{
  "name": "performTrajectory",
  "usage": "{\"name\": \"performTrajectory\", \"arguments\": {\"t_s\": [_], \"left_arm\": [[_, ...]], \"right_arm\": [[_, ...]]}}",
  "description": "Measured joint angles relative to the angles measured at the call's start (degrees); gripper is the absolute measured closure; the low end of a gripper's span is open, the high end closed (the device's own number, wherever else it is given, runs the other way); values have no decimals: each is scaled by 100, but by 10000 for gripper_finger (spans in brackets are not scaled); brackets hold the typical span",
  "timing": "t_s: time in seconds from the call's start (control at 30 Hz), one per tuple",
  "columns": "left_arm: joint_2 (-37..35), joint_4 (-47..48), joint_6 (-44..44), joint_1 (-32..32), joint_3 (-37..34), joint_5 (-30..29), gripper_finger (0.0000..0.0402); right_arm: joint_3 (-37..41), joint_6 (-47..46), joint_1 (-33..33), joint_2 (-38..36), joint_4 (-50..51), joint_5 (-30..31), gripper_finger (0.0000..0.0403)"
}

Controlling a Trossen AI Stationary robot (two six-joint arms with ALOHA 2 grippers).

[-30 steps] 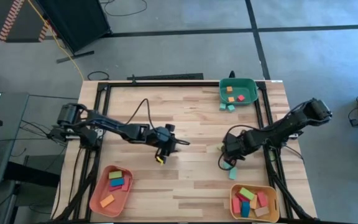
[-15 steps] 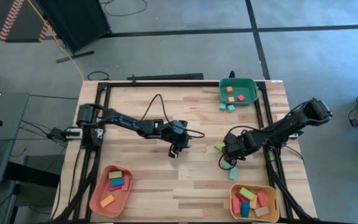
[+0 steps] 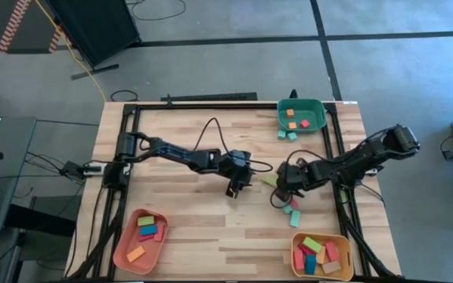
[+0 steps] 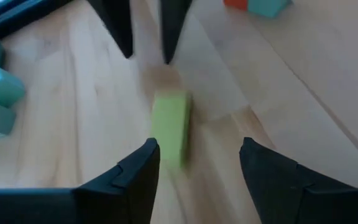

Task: Sort blocks by size
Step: Put the medium green rectangular block into the orange bin

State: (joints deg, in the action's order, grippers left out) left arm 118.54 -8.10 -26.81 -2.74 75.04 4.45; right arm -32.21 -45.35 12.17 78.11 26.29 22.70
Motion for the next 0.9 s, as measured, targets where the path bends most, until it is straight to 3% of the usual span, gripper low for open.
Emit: {"name": "performTrajectory", "arguments": {"t_s": [0.17, 0.6, 0.8, 0.9], "left_arm": [[-9, -15, -39, -93, 119, 0, 180], [-13, 1024, -119, -624, 204, 10, 174], [-13, 1247, 78, -919, 204, 728, 155], [54, 1256, 59, -965, 215, 784, 154]], "right_arm": [[-4, 368, -108, -7, -757, 59, 168], [-4, 34, 398, -2, -707, -22, 168], [-4, -24, 508, -3, -705, -26, 168], [-4, -24, 506, -3, -708, -26, 168]]}}
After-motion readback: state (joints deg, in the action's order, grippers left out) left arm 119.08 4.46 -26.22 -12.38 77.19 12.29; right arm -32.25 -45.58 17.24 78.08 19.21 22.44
